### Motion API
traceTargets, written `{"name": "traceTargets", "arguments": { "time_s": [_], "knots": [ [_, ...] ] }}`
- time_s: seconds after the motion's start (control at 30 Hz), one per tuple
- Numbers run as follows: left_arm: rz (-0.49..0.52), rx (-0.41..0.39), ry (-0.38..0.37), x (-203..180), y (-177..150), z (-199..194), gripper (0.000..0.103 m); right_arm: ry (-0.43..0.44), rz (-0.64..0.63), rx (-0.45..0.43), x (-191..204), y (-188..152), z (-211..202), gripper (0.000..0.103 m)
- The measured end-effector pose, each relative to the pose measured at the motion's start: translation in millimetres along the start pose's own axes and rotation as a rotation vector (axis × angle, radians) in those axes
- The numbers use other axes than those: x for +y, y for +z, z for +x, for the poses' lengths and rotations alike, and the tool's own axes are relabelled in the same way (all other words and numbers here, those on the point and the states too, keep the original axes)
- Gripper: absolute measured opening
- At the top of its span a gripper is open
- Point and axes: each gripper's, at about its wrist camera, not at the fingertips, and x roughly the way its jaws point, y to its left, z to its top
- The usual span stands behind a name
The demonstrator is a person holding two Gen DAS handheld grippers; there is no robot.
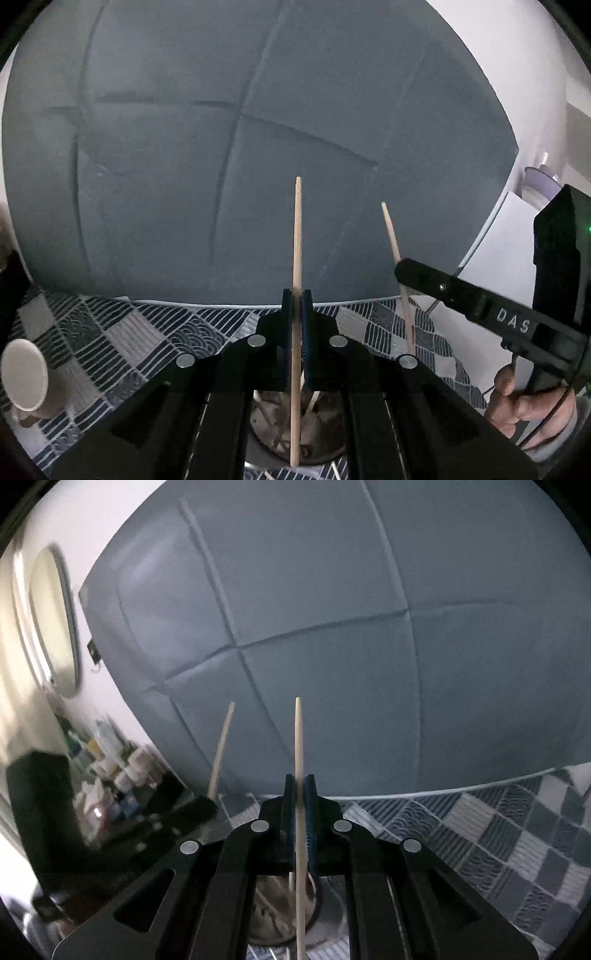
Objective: Organize utensils
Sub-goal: 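Lift both held sticks and carry them over the black holder, then open both grippers to drop the sticks into the holder, then lower both open tools to the remaining sticks beside the holder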
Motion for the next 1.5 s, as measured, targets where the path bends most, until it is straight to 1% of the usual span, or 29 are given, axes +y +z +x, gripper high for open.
{"name": "traceTargets", "arguments": {
  "time_s": [0.1, 0.2, 0.3, 0.4, 0.5, 0.6, 0.73, 0.83, 0.9, 0.97, 1.0, 1.03, 1.07, 1.1, 1.13, 1.17, 1.2, 1.23, 1.27, 1.3, 1.33, 1.37, 1.4, 1.43, 1.47, 1.5],
  "knots": [
    [-0.015, -0.046, -0.013, 5, -7, 6, 0.005, 0.047, 0.039, -0.036, -8, -1, 9, 0.005],
    [-0.031, -0.054, -0.03, 8, -11, 13, 0.005, 0.097, 0.072, -0.079, -15, -5, 17, 0.005],
    [-0.015, -0.067, -0.016, 7, -17, 21, 0.005, 0.13, 0.089, -0.106, -16, -12, 25, 0.005],
    [0.024, -0.094, -0.016, 2, -26, 21, 0.005, 0.15, 0.062, -0.117, -15, -23, 32, 0.005],
    [0.065, -0.091, -0.005, -3, -34, 21, 0.005, 0.146, 0.022, -0.098, -12, -34, 37, 0.005],
    [0.094, -0.063, 0.011, -7, -46, 20, 0.005, 0.149, 0.021, -0.074, -14, -46, 36, 0.005],
    [0.096, -0.049, 0.021, -8, -51, 15, 0.005, 0.127, 0.015, -0.061, -17, -56, 31, 0.006],
    [0.102, -0.063, 0.042, -10, -52, 7, 0.005, 0.105, 0.013, -0.068, -20, -57, 23, 0.008],
    [0.089, -0.067, 0.045, -10, -51, 2, 0.012, 0.101, 0.017, -0.075, -21, -56, 18, 0.009],
    [0.082, -0.088, 0.065, -8, -51, -4, 0.022, 0.09, 0.021, -0.072, -23, -54, 13, 0.01],
    [0.081, -0.096, 0.074, -7, -50, -8, 0.024, 0.078, 0.025, -0.075, -25, -53, 10, 0.01],
    [0.079, -0.101, 0.082, -8, -48, -13, 0.029, 0.073, 0.033, -0.084, -27, -52, 6, 0.021],
    [0.075, -0.105, 0.087, -7, -47, -16, 0.036, 0.063, 0.046, -0.093, -29, -51, 2, 0.04],
    [0.068, -0.111, 0.096, -5, -46, -20, 0.038, 0.054, 0.058, -0.106, -31, -51, -2, 0.046],
    [0.062, -0.116, 0.101, -4, -45, -24, 0.041, 0.045, 0.066, -0.112, -31, -50, -5, 0.05],
    [0.053, -0.119, 0.105, -2, -44, -28, 0.047, 0.031, 0.073, -0.111, -32, -48, -7, 0.054],
    [0.041, -0.116, 0.112, 0, -44, -31, 0.05, 0.014, 0.076, -0.099, -33, -47, -8, 0.055],
    [0.033, -0.117, 0.123, 2, -44, -34, 0.057, 0.004, 0.075, -0.09, -33, -47, -10, 0.058],
    [0.026, -0.119, 0.135, 4, -45, -37, 0.062, -0.004, 0.073, -0.086, -33, -47, -11, 0.065],
    [0.02, -0.119, 0.147, 6, -46, -41, 0.065, -0.022, 0.071, -0.082, -32, -47, -12, 0.069],
    [0.013, -0.121, 0.159, 7, -47, -44, 0.072, -0.038, 0.071, -0.08, -32, -48, -14, 0.079],
    [0.008, -0.129, 0.173, 9, -48, -47, 0.078, -0.047, 0.07, -0.078, -32, -49, -16, 0.085],
    [0.004, -0.139, 0.191, 10, -50, -51, 0.082, -0.06, 0.071, -0.072, -32, -51, -17, 0.086],
    [-0.003, -0.142, 0.221, 12, -51, -55, 0.093, -0.067, 0.076, -0.065, -34, -52, -19, 0.086],
    [-0.011, -0.146, 0.245, 14, -54, -59, 0.096, -0.07, 0.083, -0.052, -35, -54, -20, 0.087],
    [-0.018, -0.149, 0.255, 17, -57, -62, 0.096, -0.071, 0.089, -0.039, -36, -55, -20, 0.087]
  ]
}}
